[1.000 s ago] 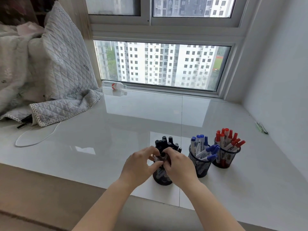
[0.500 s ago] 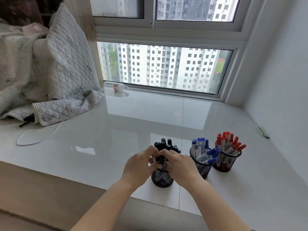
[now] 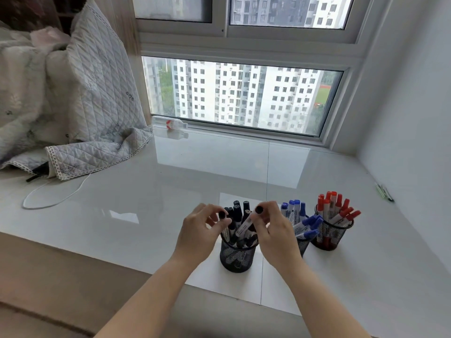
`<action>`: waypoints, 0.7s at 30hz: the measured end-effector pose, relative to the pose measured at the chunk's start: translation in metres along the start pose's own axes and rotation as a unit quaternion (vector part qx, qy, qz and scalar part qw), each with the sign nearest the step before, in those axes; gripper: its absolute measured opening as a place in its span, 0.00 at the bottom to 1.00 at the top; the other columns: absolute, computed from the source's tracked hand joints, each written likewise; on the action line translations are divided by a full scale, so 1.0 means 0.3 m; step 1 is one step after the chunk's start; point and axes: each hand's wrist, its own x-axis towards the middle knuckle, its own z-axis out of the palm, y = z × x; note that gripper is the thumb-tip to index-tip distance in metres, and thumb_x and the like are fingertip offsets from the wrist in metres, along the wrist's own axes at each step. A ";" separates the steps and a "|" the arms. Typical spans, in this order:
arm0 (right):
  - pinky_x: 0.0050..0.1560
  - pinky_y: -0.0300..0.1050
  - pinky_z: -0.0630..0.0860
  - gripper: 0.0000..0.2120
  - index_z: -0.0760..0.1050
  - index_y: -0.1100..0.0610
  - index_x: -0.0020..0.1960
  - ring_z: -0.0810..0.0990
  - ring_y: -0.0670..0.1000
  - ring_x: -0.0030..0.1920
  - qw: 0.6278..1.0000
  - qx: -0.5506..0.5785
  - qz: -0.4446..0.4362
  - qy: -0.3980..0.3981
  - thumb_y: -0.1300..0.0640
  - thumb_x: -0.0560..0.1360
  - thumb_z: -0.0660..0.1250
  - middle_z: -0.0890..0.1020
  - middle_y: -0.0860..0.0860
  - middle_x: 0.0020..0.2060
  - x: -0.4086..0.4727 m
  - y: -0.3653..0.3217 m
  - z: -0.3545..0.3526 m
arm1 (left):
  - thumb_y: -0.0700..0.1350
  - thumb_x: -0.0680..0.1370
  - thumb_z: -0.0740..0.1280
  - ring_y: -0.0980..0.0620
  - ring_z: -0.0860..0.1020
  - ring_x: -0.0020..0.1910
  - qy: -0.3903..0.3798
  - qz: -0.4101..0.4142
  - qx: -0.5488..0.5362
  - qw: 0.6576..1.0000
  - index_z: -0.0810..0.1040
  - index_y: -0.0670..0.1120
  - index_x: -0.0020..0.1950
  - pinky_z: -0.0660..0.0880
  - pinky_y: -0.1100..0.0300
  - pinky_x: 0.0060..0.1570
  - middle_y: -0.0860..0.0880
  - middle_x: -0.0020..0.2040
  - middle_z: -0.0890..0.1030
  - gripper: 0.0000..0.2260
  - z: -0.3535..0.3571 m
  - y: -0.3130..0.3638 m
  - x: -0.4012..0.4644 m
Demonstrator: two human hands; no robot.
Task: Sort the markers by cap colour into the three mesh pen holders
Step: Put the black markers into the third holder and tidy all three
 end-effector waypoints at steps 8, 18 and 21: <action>0.35 0.37 0.74 0.06 0.67 0.48 0.43 0.75 0.45 0.30 0.963 0.189 0.122 0.149 0.57 0.77 0.61 0.76 0.52 0.33 0.031 -0.008 -0.036 | 0.51 0.76 0.64 0.56 0.70 0.27 0.174 -0.084 -0.118 0.974 0.70 0.51 0.41 0.67 0.68 0.28 0.51 0.30 0.74 0.07 -0.041 -0.010 -0.012; 0.36 0.39 0.75 0.03 0.68 0.58 0.44 0.78 0.46 0.33 0.865 0.368 0.309 0.143 0.61 0.77 0.61 0.80 0.53 0.36 0.034 0.013 -0.034 | 0.47 0.79 0.61 0.56 0.76 0.34 0.192 -0.297 -0.373 0.858 0.70 0.48 0.44 0.73 0.61 0.38 0.50 0.36 0.79 0.06 -0.035 -0.055 -0.039; 0.39 0.41 0.74 0.04 0.69 0.57 0.52 0.78 0.49 0.39 0.832 0.422 0.342 0.110 0.62 0.77 0.61 0.80 0.53 0.39 0.029 0.010 -0.024 | 0.47 0.78 0.63 0.56 0.78 0.37 0.152 -0.308 -0.413 0.844 0.69 0.49 0.45 0.73 0.59 0.40 0.51 0.37 0.82 0.05 -0.008 -0.047 -0.053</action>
